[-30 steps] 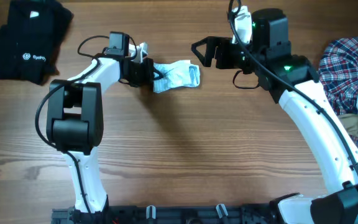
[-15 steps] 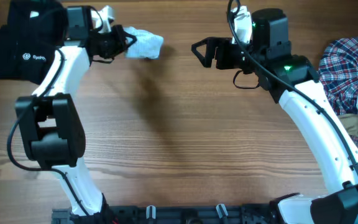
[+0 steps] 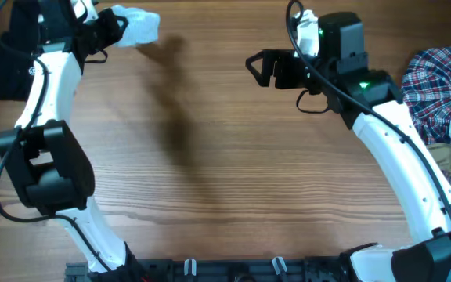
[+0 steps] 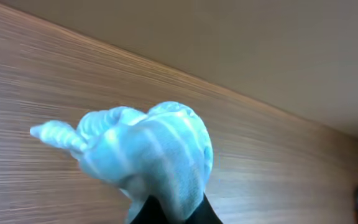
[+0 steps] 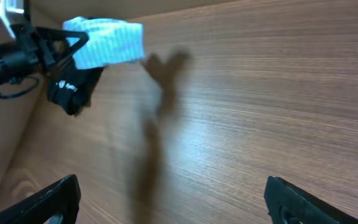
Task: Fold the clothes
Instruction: 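Carry the garment with the left gripper to the black shirt at top left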
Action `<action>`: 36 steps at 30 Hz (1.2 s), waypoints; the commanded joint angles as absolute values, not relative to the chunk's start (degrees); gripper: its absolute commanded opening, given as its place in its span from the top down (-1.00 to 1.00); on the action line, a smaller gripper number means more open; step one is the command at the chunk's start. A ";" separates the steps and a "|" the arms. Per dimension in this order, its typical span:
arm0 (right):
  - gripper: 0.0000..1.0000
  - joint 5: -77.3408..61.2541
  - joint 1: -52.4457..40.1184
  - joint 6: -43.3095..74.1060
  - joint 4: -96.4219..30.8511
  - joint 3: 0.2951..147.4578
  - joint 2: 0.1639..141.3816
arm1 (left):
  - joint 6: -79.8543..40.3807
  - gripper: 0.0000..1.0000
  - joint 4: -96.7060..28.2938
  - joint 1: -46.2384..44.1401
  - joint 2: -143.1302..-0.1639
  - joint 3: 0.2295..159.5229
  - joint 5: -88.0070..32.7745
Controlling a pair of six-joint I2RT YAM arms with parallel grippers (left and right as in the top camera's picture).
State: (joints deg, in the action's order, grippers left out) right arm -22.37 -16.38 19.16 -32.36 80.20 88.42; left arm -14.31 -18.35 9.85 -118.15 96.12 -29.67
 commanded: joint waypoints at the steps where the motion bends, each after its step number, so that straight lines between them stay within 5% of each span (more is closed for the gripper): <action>1: -0.91 -21.19 -14.94 18.65 -32.80 80.20 87.31 | -11.77 0.92 -16.16 12.60 -117.32 97.41 -24.56; 24: -0.91 -22.57 -14.59 22.70 -33.50 80.20 87.31 | -21.23 0.90 0.69 22.02 -117.56 105.23 -24.75; 36: -0.90 -25.61 -14.59 24.23 -32.58 80.20 87.31 | -21.02 0.79 3.88 28.25 -129.47 105.23 -30.92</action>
